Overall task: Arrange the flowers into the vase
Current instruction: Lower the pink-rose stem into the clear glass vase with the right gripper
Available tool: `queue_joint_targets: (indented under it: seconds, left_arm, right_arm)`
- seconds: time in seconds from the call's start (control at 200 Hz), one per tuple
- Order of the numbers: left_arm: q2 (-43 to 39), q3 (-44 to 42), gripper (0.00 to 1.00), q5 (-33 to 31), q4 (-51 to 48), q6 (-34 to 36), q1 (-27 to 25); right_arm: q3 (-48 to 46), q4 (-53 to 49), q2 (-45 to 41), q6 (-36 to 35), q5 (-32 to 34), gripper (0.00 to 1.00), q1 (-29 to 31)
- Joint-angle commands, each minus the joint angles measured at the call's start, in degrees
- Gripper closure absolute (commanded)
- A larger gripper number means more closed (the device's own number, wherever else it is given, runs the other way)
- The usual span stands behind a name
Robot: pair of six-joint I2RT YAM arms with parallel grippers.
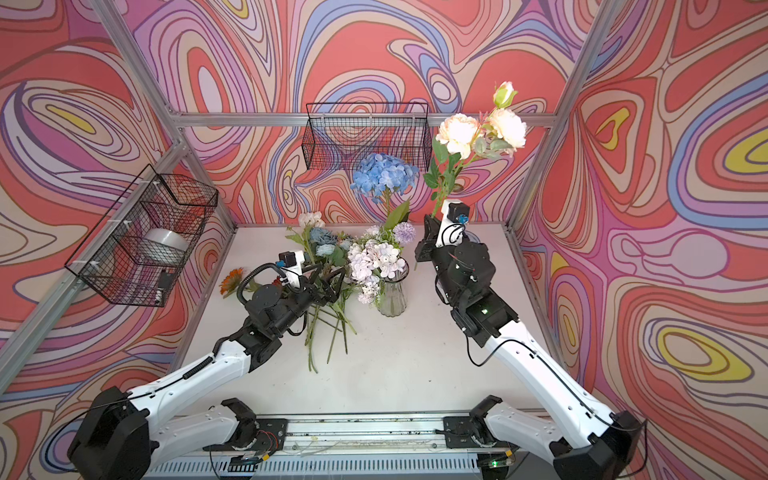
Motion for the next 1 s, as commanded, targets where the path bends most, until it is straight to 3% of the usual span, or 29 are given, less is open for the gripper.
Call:
queue_joint_targets:
  seconds: [0.0,0.476,0.776,0.992]
  left_arm:
    - [-1.6,-0.3,0.0,-2.8,-0.3,0.1,-0.3]
    - [-6.1,-3.8,0.0,-8.3,-1.3,0.4,-0.2]
    - [-6.9,-3.8,0.0,-12.1,-4.6,-0.5,-0.2]
    - [-7.4,-6.4,0.0,-17.5,-4.3,-0.9,-0.1]
  right_arm:
    - [-2.3,6.1,1.1,5.3,-6.2,1.0,-1.3]
    - [-20.3,21.3,7.3,12.7,-10.4,1.0,-2.8]
    - [-22.7,15.6,11.6,14.8,-16.4,1.0,-2.8]
    - [-22.4,10.0,12.6,15.5,-16.9,1.0,-2.8]
